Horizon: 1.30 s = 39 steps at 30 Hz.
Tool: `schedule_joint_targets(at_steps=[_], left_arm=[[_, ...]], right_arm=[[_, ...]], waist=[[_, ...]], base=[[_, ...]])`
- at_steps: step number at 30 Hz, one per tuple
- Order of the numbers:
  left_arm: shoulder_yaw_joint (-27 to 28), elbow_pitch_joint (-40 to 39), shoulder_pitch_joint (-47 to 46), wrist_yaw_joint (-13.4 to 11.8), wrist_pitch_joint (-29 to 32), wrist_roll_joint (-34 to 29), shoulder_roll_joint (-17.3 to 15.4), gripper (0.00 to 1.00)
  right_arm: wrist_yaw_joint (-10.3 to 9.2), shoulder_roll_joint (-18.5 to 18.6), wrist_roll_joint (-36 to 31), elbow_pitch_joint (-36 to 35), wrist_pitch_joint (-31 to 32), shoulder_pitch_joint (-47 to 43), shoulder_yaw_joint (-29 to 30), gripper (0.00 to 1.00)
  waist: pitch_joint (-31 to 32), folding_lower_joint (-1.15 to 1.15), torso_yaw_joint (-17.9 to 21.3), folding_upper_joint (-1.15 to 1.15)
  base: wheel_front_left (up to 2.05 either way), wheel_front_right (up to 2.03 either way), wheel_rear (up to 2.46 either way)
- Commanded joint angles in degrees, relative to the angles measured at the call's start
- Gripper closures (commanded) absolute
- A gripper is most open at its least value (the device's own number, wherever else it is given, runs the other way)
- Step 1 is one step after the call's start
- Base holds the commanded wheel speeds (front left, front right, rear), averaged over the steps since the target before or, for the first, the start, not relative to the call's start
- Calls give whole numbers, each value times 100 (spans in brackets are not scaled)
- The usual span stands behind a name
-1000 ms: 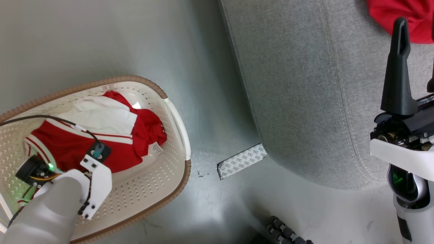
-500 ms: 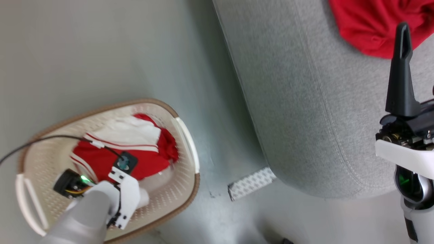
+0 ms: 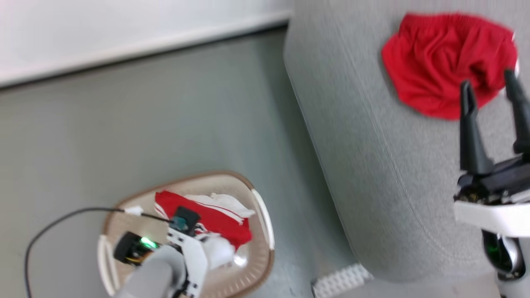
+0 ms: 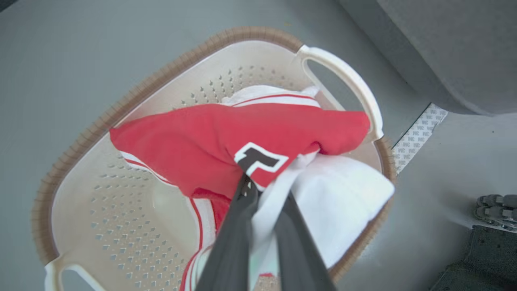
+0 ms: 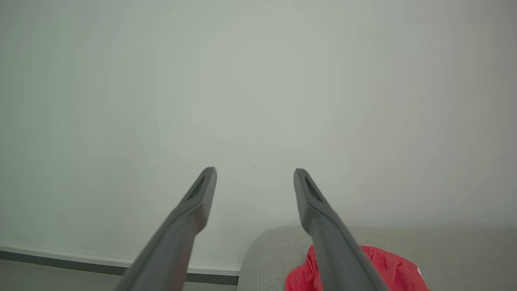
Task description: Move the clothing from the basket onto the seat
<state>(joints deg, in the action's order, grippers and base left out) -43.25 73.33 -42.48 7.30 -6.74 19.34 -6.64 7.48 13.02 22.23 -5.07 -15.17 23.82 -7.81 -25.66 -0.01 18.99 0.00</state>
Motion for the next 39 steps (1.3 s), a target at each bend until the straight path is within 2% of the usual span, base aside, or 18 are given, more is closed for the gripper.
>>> schedule_joint_targets(at_steps=[1,10,17,32,39], left_arm=[[-23,-51,156,22,-120,92,68,100],[-159,-545,580,9,-652,671,275,100],[-129,-1070,600,10,-813,975,190,100],[417,-3050,535,-346,-844,1054,-264,100],[544,-4087,597,-565,-556,1215,-461,100]], right_arm=[[3,81,-17,72,5,-146,-30,0],[3,311,86,347,5,-663,-192,0],[4,378,182,517,6,-1043,-320,0],[4,38,425,1044,5,-1544,-663,0],[4,17,483,1144,5,-1585,-888,0]], waist=[[676,1,-372,0],[1795,1,-748,0],[2394,1,-984,0],[2852,1,-1278,0],[2966,1,-1334,0]], base=[[0,0,0],[0,0,0],[0,0,0],[0,0,0],[0,0,0]])
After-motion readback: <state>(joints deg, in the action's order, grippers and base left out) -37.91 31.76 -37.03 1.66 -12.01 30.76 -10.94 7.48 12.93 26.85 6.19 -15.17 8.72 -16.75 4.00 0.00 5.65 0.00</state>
